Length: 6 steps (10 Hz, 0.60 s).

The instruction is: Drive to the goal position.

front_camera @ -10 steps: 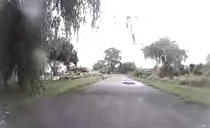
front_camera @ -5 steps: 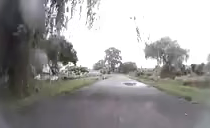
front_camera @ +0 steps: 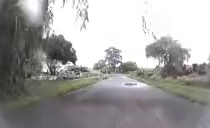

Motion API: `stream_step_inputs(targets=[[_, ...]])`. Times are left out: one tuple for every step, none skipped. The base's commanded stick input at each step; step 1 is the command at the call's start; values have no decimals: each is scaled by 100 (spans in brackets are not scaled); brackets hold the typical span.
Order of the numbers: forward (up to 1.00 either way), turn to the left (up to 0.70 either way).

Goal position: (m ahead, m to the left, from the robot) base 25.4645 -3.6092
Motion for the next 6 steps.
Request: stream_step_inputs(targets=[[85, 0], [85, 0], [85, 0], [85, 0], [85, 0], [85, -14]])
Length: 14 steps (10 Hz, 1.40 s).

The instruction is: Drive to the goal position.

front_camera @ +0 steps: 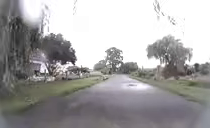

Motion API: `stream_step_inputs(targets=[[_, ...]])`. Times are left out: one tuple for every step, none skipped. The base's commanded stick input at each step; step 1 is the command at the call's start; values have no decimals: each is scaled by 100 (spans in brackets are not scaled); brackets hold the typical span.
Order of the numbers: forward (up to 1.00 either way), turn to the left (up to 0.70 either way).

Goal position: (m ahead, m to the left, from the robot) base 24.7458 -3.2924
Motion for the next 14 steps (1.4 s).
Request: stream_step_inputs(targets=[[85, -33], [85, -33], [85, -20], [85, 0], [85, 0], [85, 0], [85, 0], [85, 0], [85, 0], [85, 0], [85, 0], [85, 0], [85, 0], [85, 0]])
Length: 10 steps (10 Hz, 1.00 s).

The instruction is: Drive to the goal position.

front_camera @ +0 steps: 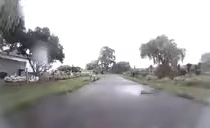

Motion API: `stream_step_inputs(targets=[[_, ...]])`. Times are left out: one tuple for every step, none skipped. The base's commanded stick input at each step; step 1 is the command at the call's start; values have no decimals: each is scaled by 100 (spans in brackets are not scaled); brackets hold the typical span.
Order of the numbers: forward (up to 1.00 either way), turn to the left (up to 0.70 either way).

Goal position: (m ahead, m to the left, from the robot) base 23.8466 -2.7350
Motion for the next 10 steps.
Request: stream_step_inputs(targets=[[85, 0], [85, 0], [85, 0], [85, 0], [85, 0], [85, 0], [85, 0], [85, 0], [85, 0], [85, 0]])
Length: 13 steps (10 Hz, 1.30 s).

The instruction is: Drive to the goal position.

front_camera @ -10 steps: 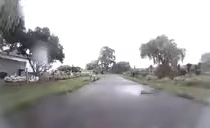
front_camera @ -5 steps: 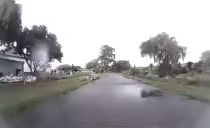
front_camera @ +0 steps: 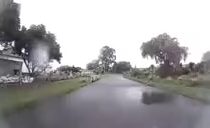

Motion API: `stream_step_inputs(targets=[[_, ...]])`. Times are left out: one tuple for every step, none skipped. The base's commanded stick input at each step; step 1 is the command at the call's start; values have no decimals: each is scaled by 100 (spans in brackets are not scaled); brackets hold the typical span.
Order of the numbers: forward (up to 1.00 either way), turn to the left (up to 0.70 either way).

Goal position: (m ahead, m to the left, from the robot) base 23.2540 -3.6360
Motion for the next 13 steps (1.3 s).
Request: stream_step_inputs(targets=[[85, 0], [85, 0], [85, 0], [85, 0], [85, 0], [85, 0], [85, 0], [85, 0], [85, 0], [85, 0], [85, 0], [85, 0], [85, 0]])
